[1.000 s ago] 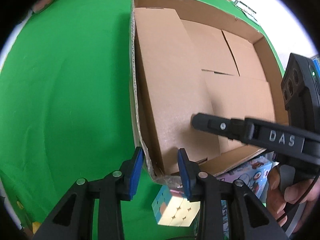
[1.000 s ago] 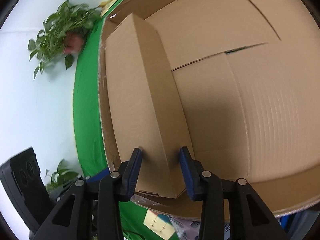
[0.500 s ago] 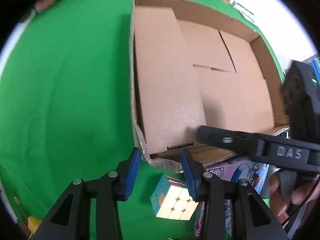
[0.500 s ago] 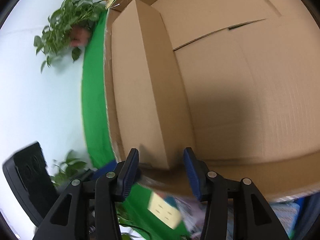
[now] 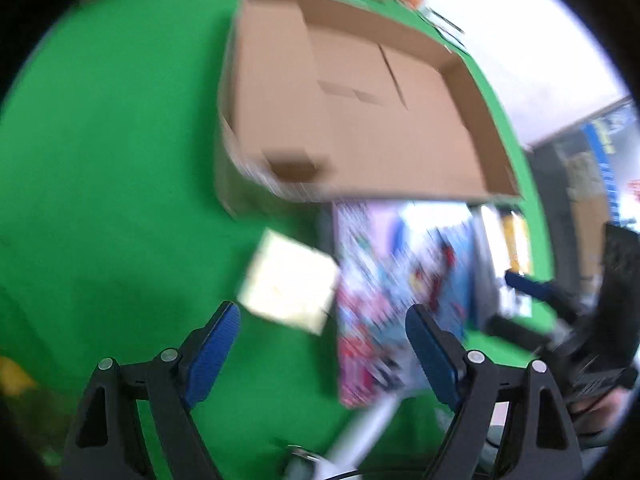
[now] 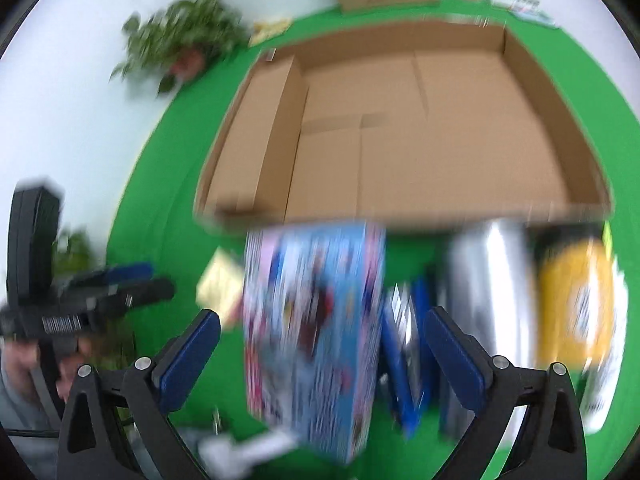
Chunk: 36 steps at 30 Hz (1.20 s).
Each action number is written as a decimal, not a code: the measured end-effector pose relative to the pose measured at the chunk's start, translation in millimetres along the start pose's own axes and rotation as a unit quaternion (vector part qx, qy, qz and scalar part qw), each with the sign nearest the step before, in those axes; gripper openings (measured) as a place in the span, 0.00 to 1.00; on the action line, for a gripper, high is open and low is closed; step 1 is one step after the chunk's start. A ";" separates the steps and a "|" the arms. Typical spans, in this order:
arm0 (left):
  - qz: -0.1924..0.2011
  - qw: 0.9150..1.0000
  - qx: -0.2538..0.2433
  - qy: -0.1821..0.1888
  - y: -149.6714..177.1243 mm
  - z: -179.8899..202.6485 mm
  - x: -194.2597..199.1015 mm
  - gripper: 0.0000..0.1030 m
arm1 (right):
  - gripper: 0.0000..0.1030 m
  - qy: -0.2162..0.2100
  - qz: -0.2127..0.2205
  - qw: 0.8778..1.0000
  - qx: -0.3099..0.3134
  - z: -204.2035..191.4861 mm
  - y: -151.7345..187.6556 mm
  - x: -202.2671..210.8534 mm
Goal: Organize rigid objects
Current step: 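Grip the colourful game box with the left gripper while the right gripper grips it too, then lift the game box with both grippers and carry it over the cardboard box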
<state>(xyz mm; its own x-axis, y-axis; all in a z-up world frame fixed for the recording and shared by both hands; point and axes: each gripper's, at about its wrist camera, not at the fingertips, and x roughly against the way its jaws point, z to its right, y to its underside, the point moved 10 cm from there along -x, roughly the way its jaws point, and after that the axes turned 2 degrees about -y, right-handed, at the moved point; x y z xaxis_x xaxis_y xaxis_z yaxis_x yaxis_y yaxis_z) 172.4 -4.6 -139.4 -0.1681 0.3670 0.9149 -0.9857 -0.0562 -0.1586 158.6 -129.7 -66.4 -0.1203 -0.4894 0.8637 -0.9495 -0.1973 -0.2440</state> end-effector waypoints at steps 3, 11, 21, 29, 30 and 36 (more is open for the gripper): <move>-0.034 0.998 0.016 0.050 25.5 1.0 -22.5 0.82 | 0.99 0.017 -0.027 0.999 0.001 0.6 51.6 -7.1; -0.067 0.992 0.017 0.105 41.0 -0.6 -75.5 0.81 | 0.98 0.067 -0.011 0.998 -0.004 6.5 90.4 -27.1; -0.069 0.986 0.014 0.151 49.2 -0.9 -80.1 0.76 | 0.88 0.088 -0.030 0.996 0.003 6.5 91.8 -67.9; -0.043 0.995 0.019 0.092 66.6 8.9 -61.6 0.76 | 0.87 0.077 -0.041 0.996 -0.017 1.5 112.6 -71.6; -0.035 0.995 0.022 0.087 69.1 11.9 -56.2 0.76 | 0.87 0.073 -0.039 0.996 -0.016 0.8 111.3 -73.2; 0.007 0.999 0.016 0.036 79.0 35.3 -4.6 0.76 | 0.87 0.030 -0.005 1.000 0.006 -15.8 112.9 -57.2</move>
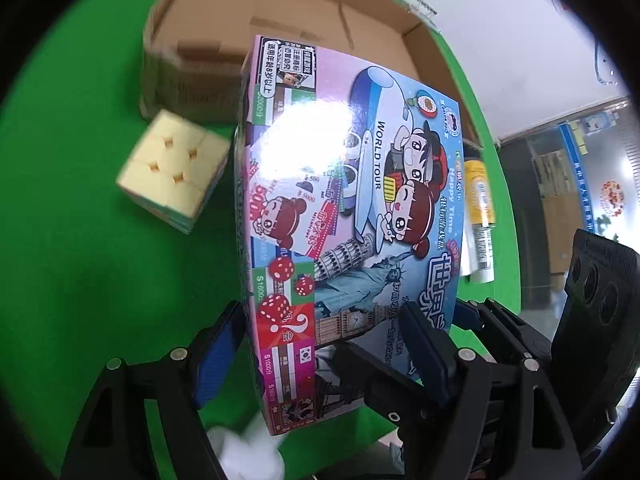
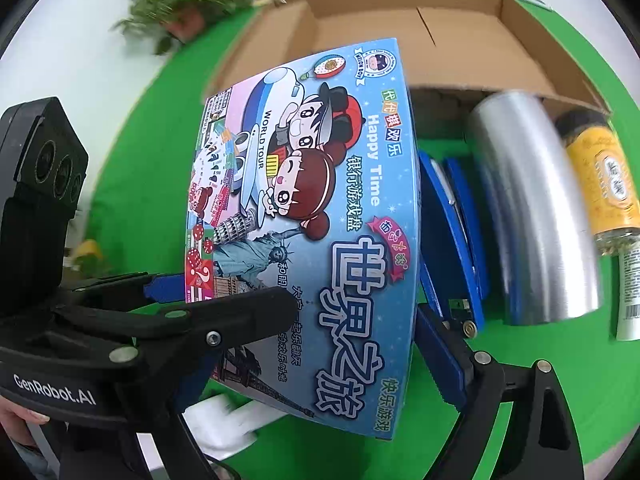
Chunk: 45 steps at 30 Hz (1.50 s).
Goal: Organize rigid objects
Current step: 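Lift the game box with both grippers and carry it over the cardboard box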
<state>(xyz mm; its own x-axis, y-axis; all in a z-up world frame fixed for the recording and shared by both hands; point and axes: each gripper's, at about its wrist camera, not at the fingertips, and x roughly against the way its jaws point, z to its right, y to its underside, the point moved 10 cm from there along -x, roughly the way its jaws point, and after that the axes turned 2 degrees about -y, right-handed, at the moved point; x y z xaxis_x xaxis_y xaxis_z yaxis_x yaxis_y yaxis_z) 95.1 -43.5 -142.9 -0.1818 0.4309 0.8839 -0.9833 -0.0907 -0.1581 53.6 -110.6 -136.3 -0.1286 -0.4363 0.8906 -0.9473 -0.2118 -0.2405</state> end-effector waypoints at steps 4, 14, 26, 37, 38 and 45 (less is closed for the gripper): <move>0.045 0.998 -0.013 -0.033 -0.4 33.8 42.4 0.76 | 0.87 -0.032 0.033 0.999 0.020 -6.2 11.4 60.3; 0.134 0.988 -0.052 -0.062 -7.5 110.3 111.1 0.76 | 0.87 -0.054 0.109 0.991 0.055 2.6 54.8 212.5; 0.171 0.983 -0.026 -0.060 -55.0 133.1 131.8 0.76 | 0.87 -0.051 0.118 0.987 0.092 -27.0 22.1 283.7; 0.152 0.988 -0.032 -0.018 -111.1 108.6 130.4 0.76 | 0.87 -0.009 0.088 0.992 0.087 -74.3 -27.2 264.2; 0.149 0.988 -0.032 -0.016 -113.9 108.5 129.5 0.76 | 0.87 -0.008 0.083 0.993 0.084 -77.7 -28.9 259.2; 0.121 0.992 -0.020 -0.008 -133.6 95.0 104.8 0.76 | 0.87 -0.001 0.047 0.997 0.064 -87.3 -36.1 222.5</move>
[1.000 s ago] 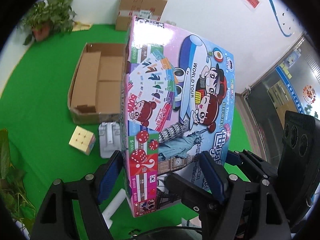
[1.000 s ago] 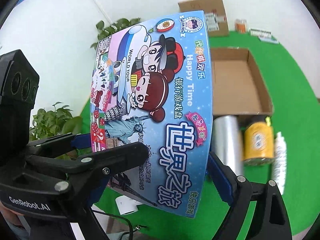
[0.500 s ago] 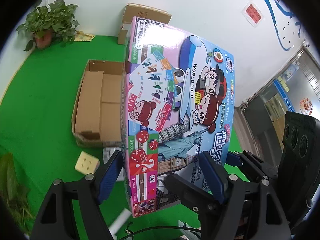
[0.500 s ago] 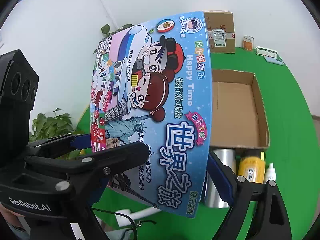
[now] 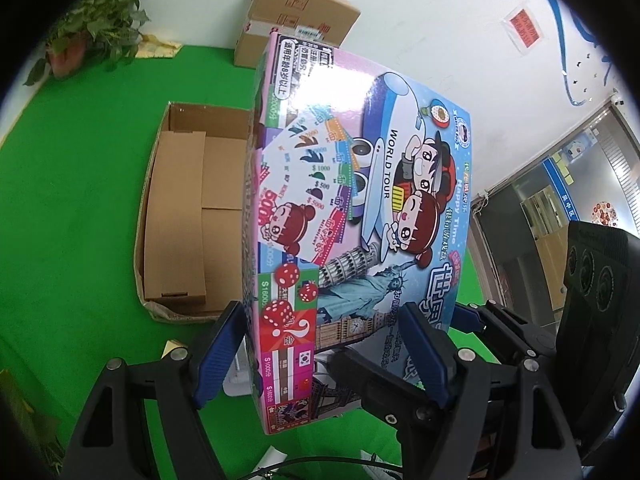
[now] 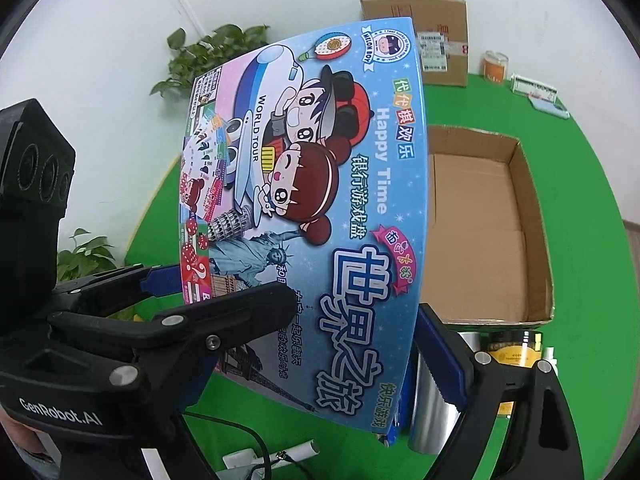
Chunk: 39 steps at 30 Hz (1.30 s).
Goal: Organize rigid objects
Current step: 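Lift the game box with both grippers and carry it over the cardboard box, then lower the game box into the cardboard box and open both grippers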
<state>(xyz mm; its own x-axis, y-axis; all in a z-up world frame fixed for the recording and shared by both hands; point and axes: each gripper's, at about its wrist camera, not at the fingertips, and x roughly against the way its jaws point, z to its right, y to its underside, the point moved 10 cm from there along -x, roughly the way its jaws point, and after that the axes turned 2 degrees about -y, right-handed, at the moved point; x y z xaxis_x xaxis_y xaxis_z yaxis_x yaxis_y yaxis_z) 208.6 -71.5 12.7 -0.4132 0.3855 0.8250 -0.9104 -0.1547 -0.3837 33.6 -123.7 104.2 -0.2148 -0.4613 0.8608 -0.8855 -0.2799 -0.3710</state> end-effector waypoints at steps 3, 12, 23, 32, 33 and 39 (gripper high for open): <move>-0.015 1.000 0.004 -0.004 -4.9 -5.4 -18.7 0.76 | 0.87 -0.002 -0.021 1.000 -0.007 0.7 -1.5 -20.8; -0.062 0.997 0.020 -0.036 -22.1 -25.8 -74.1 0.76 | 0.87 -0.031 -0.088 0.995 -0.033 12.2 -10.7 -90.4; -0.118 0.989 0.058 -0.071 -13.8 -47.4 -135.1 0.60 | 0.86 -0.031 -0.172 0.982 -0.064 37.4 10.6 -170.6; -0.106 0.989 0.079 -0.071 -4.9 -59.6 -112.5 0.59 | 0.83 -0.045 -0.207 0.972 -0.096 53.7 52.8 -180.2; -0.101 0.988 0.083 -0.077 -7.2 -69.7 -108.2 0.59 | 0.83 -0.049 -0.204 0.972 -0.105 62.5 51.8 -178.9; -0.089 0.981 0.089 -0.145 -13.3 -109.2 -93.6 0.59 | 0.44 -0.043 -0.206 0.971 -0.117 84.5 41.7 -208.9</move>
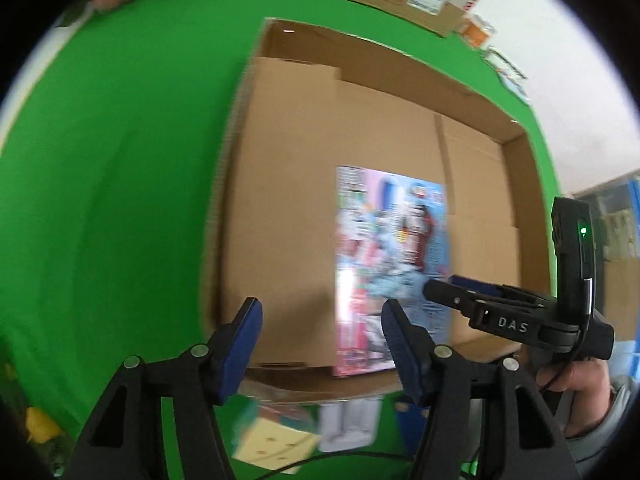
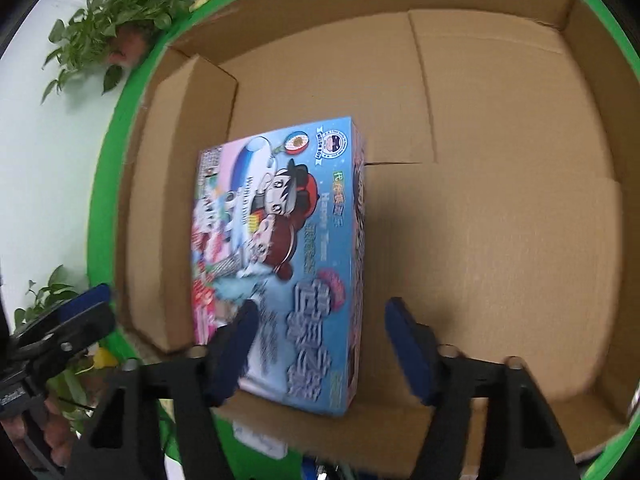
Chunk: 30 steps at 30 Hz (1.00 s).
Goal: Organize rigid objects
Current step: 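Lower the game box into the cardboard box and open both grippers, then move both grippers back toward the silver metal can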
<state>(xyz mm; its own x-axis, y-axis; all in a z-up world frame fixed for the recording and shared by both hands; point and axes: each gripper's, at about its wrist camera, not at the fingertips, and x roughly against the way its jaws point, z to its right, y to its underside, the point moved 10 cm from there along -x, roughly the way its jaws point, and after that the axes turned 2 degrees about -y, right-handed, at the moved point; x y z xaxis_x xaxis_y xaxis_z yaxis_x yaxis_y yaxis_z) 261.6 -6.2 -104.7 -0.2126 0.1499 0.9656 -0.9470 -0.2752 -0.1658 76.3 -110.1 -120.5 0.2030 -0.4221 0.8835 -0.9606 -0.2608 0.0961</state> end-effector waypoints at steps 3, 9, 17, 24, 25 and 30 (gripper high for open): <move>0.009 1.000 -0.001 -0.008 -1.0 -13.9 5.8 0.61 | 0.39 0.000 -0.011 1.000 0.009 -9.7 -1.5 -16.7; 0.016 0.999 -0.012 -0.026 3.6 -22.1 6.2 0.61 | 0.44 -0.008 -0.008 1.000 0.006 -15.3 18.2 -9.5; 0.019 0.997 0.026 -0.075 17.9 -66.8 3.9 0.61 | 0.81 0.077 0.114 0.990 -0.015 45.9 26.9 87.2; -0.041 0.999 0.030 -0.004 42.4 -57.4 -25.0 0.21 | 0.35 0.173 0.068 0.978 -0.098 157.7 46.8 99.7; -0.045 0.999 0.029 -0.006 42.8 -55.0 -27.3 0.20 | 0.21 0.169 0.056 0.980 -0.091 160.1 49.3 95.5; -0.052 0.998 0.020 -0.014 45.9 -47.7 -28.7 0.14 | 0.00 0.180 0.059 0.978 -0.087 172.9 56.8 100.9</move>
<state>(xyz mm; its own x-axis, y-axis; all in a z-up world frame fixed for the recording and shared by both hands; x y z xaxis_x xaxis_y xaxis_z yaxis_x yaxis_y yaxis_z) 212.8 22.2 -149.6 -0.1065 0.1528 0.9825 -0.9530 -0.2974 -0.0570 75.1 -317.6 -105.1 0.0381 -0.0985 0.9944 -0.9974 -0.0640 0.0319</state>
